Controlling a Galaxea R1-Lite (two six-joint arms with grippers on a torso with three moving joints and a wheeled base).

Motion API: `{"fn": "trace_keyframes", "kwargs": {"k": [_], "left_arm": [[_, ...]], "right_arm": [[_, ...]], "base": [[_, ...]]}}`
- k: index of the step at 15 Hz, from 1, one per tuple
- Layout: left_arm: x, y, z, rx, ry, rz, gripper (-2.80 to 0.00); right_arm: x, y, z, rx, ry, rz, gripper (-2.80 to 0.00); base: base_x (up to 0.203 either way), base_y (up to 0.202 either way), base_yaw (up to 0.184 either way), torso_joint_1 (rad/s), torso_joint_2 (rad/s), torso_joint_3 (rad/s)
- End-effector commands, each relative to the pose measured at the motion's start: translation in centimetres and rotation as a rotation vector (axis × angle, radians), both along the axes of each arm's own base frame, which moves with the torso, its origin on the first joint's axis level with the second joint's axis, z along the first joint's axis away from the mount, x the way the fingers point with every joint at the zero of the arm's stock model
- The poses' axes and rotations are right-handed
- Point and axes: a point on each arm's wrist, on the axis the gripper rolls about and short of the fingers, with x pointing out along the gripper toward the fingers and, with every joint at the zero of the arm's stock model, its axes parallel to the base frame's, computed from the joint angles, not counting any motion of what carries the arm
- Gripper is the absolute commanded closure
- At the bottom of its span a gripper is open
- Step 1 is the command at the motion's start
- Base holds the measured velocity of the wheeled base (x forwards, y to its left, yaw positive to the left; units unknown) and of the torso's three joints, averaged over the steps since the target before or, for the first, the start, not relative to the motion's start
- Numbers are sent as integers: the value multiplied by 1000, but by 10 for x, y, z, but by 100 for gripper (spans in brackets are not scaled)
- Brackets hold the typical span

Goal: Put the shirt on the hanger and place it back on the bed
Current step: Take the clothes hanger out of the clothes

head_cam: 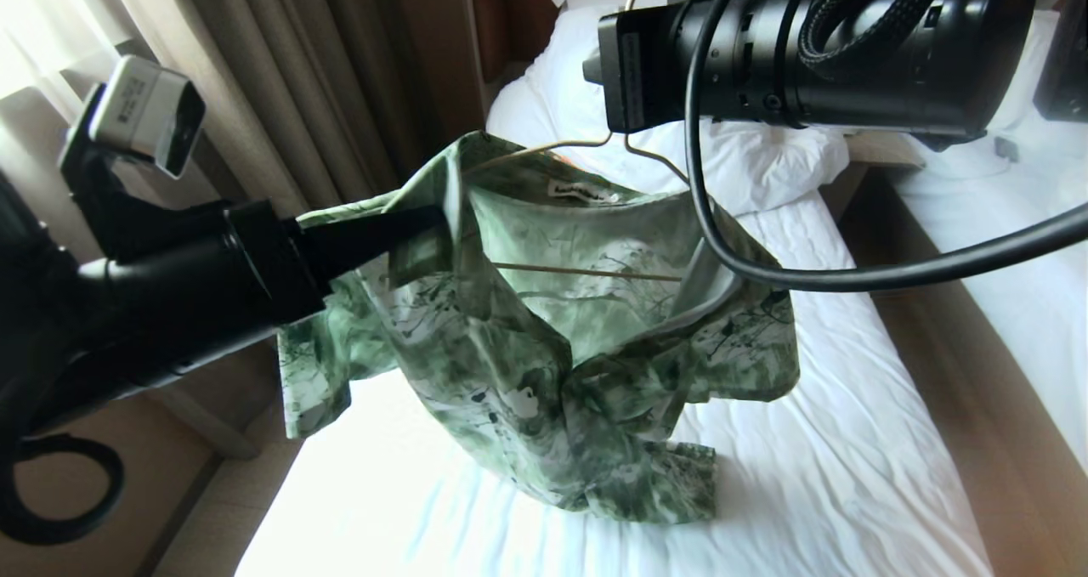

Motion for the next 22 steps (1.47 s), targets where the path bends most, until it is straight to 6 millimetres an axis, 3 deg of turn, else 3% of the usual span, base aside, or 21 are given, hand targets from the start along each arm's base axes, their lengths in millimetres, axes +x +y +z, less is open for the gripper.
{"fn": "trace_keyframes", "kwargs": {"k": [1, 4, 9, 16, 17, 22], "left_arm": [[-25, 19, 15, -17, -30, 28, 0], [-42, 45, 17, 86, 45, 142, 0], [-35, 74, 13, 199, 61, 352, 0], [-6, 79, 3, 252, 112, 393, 0], [-5, 79, 2, 254, 117, 393, -280], [-2, 80, -10, 256, 139, 395, -280]], "right_arm": [[3, -4, 0, -4, 2, -15, 0], [4, -5, -1, -5, 2, -25, 0], [19, -16, -6, -22, 14, -79, 0], [28, -19, -14, -38, 32, -96, 0], [29, -18, -15, -40, 34, -97, 0], [36, -12, -26, -58, 60, -94, 0]], "base": [[0, 0, 0, 0, 0, 0], [0, 0, 0, 0, 0, 0], [0, 0, 0, 0, 0, 0], [0, 0, 0, 0, 0, 0], [0, 0, 0, 0, 0, 0], [0, 0, 0, 0, 0, 0]]}}
